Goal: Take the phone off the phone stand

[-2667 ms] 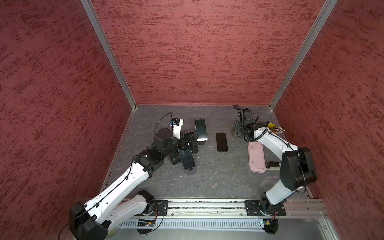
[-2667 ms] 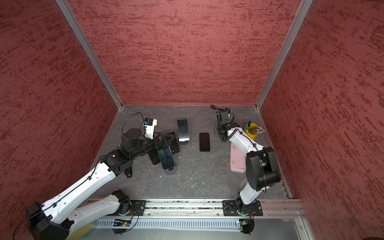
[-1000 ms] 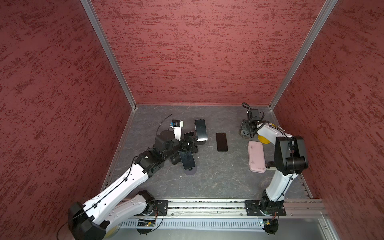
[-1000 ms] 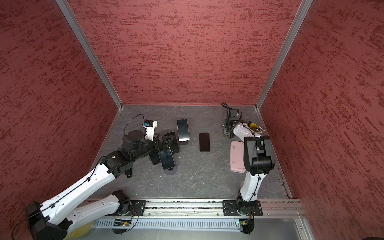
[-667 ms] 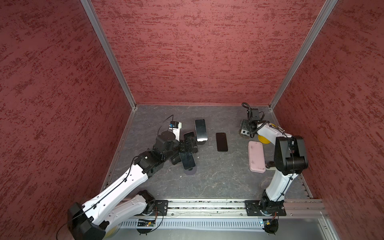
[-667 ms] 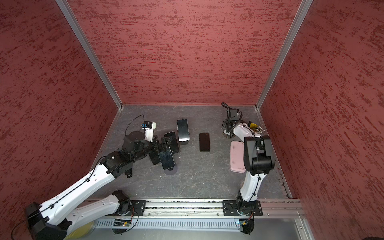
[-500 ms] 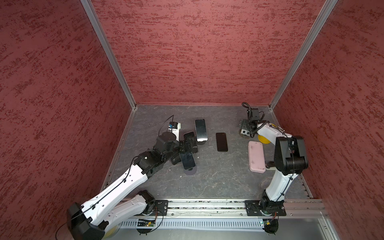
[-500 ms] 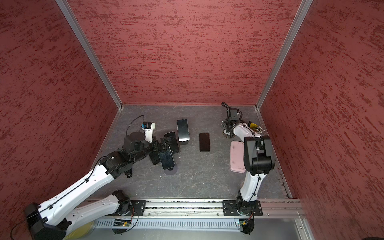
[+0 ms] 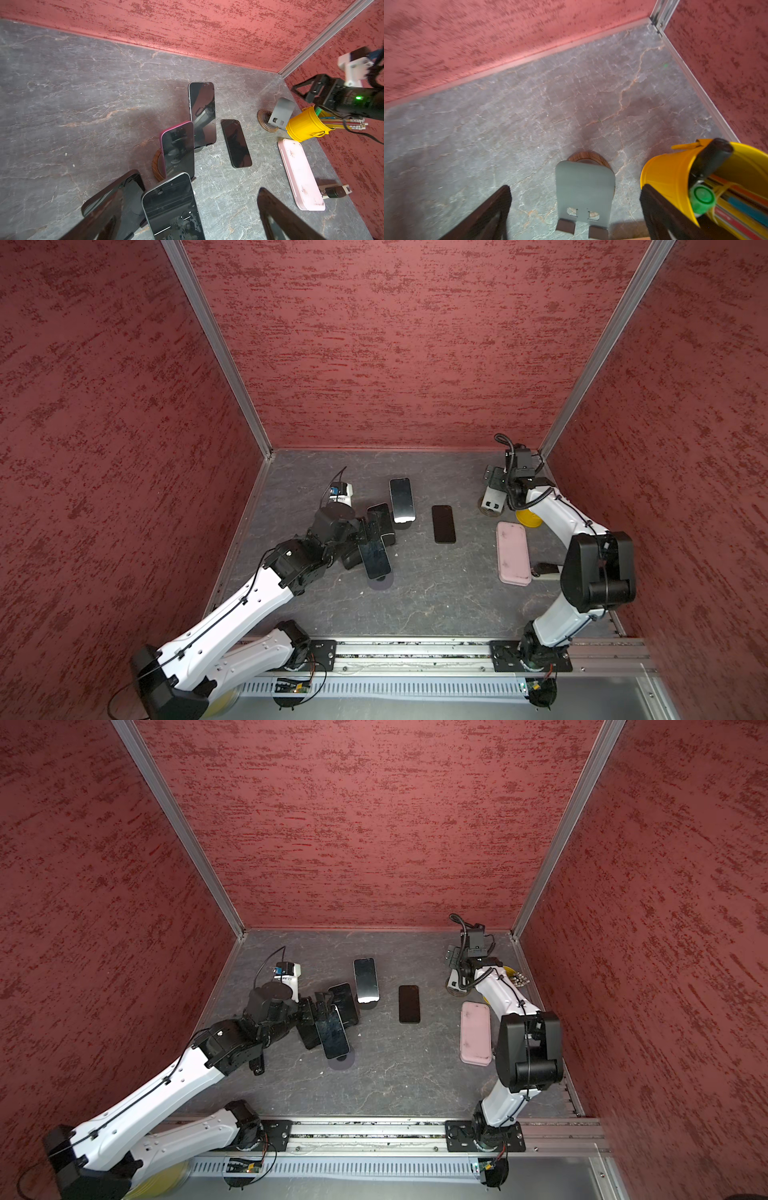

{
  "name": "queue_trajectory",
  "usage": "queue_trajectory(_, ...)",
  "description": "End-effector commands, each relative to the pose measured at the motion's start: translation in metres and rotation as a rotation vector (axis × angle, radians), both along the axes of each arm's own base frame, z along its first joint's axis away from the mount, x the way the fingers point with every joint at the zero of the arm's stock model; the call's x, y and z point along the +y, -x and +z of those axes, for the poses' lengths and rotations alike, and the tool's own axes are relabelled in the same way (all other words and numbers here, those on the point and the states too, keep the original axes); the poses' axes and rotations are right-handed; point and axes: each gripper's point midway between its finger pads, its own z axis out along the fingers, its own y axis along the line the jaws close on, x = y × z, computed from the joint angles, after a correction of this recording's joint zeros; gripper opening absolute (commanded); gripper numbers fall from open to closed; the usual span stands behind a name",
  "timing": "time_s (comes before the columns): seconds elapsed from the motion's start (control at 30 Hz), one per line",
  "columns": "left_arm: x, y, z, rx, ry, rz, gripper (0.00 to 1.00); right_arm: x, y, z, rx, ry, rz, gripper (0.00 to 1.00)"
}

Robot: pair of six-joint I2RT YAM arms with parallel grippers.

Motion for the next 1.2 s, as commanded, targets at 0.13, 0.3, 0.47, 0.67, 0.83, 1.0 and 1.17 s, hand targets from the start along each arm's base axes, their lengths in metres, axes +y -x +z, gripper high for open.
queue_trajectory(0.13, 0.007, 0.001, 0.001, 0.036, 0.011, 0.07, 0.99, 0.023, 0.022, 0.016, 0.0, -0.008, 0.086, 0.99)
queue_trajectory(0.3, 0.02, 0.004, -0.008, 0.09, -0.057, 0.152, 1.0, 0.037, 0.035, 0.026, -0.011, -0.014, 0.129, 0.99)
queue_trajectory(0.47, 0.024, 0.01, -0.021, 0.145, -0.104, 0.217, 1.0, 0.055, 0.045, 0.034, -0.023, -0.022, 0.177, 0.99)
queue_trajectory(0.67, 0.024, 0.015, -0.033, 0.181, -0.084, 0.243, 1.0, 0.09, 0.056, 0.034, -0.019, -0.022, 0.261, 0.99)
queue_trajectory(0.83, 0.022, 0.017, -0.038, 0.186, -0.076, 0.239, 0.99, 0.128, 0.068, 0.037, -0.038, -0.04, 0.355, 0.99)
queue_trajectory(1.0, 0.018, 0.016, -0.037, 0.178, -0.069, 0.22, 1.0, 0.163, 0.071, 0.023, -0.007, -0.035, 0.434, 0.99)
queue_trajectory(1.17, 0.015, 0.014, -0.036, 0.167, -0.066, 0.202, 1.0, 0.202, 0.07, 0.015, 0.009, -0.037, 0.51, 0.99)
